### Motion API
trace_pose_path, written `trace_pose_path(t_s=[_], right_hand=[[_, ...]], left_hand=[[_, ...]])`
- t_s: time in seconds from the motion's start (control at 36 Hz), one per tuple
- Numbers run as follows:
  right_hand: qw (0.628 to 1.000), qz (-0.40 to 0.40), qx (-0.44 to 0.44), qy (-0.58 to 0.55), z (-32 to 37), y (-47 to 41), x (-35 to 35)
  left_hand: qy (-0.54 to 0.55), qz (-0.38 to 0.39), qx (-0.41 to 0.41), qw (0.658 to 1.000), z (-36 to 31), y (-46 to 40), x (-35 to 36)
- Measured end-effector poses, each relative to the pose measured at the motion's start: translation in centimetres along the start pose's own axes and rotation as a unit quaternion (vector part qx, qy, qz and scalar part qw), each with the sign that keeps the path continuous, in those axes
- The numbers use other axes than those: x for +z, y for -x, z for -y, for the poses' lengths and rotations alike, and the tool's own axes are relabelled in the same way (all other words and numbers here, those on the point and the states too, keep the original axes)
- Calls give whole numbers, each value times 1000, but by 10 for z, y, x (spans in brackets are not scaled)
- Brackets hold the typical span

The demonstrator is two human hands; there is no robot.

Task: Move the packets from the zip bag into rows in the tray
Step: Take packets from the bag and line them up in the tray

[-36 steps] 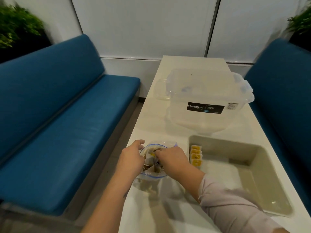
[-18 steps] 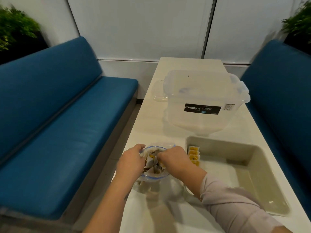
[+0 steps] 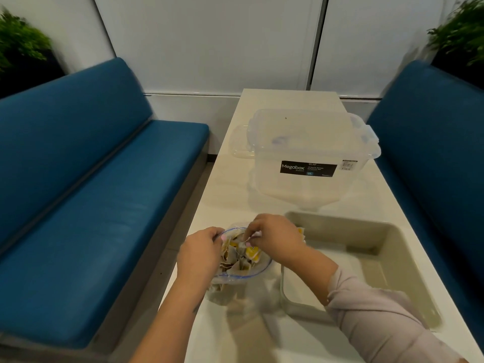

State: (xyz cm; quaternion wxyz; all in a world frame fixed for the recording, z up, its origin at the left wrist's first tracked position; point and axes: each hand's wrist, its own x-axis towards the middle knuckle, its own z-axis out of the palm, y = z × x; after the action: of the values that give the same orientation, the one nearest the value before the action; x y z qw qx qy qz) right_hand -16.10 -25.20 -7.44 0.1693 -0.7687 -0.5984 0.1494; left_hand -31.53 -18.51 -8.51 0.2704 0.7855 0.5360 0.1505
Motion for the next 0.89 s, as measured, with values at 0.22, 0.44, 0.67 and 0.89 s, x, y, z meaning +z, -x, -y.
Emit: trace_pose_path(t_s=[0.22, 0.44, 0.67, 0.89], right_hand=[[959, -32, 87, -269, -10, 16, -39], [940, -15, 109, -322, -28, 38, -82], [982, 3, 157, -108, -55, 51, -80], [987, 89, 130, 7, -70, 57, -59]], left_hand=[[16, 2, -1, 1000, -1, 1, 4], [5, 4, -1, 1000, -3, -1, 6], [6, 3, 3, 1000, -3, -2, 11], [3, 0, 4, 1000, -2, -2, 12]])
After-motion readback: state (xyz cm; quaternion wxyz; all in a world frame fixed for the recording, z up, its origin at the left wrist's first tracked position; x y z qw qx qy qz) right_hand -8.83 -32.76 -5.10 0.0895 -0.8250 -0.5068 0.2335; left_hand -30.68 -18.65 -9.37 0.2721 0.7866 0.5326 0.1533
